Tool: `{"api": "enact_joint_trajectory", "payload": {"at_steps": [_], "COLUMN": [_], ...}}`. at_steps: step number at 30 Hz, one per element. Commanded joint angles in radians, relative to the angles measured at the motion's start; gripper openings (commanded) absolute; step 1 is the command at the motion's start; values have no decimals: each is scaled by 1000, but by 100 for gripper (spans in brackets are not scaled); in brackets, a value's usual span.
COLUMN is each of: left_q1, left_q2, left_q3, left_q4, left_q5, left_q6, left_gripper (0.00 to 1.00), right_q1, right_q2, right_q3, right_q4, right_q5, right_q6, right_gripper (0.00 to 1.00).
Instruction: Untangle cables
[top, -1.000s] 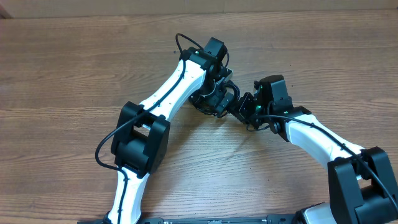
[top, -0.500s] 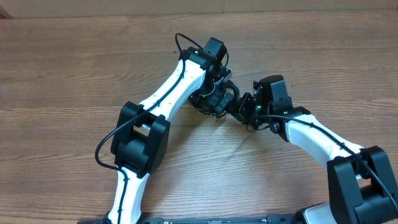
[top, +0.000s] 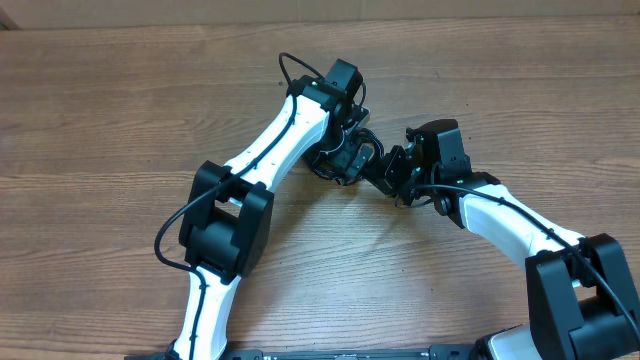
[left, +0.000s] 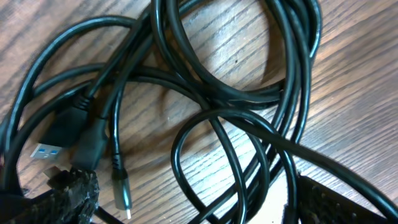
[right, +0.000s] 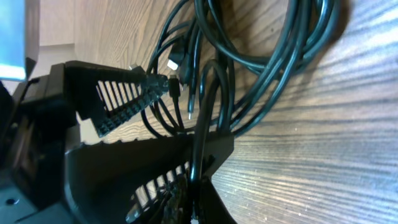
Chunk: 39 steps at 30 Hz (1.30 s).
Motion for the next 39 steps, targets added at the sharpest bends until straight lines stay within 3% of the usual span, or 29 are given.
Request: {"api": "enact_joint_trajectory", "payload": {"at_steps": [1, 12, 29, 39], "left_q1": [-19, 35, 98, 95], "left_q2": [31, -15, -77, -77], "left_q3": [-11, 82, 140, 140], "left_q4": [-22, -143, -210, -282], "left_q5": [49, 31, 97, 300], "left_q6": [-15, 1, 4, 135], "left_gripper": [100, 100, 100, 100], "right_q1": [9, 9, 9, 9], "right_q2": [-5, -5, -5, -5], "right_q3": [15, 14, 14, 14], "right_q4": [21, 6, -40, -40], "right_q5": [-40, 17, 56, 68], "right_q6": [0, -13, -34, -34], "right_gripper": [4, 4, 4, 4]}}
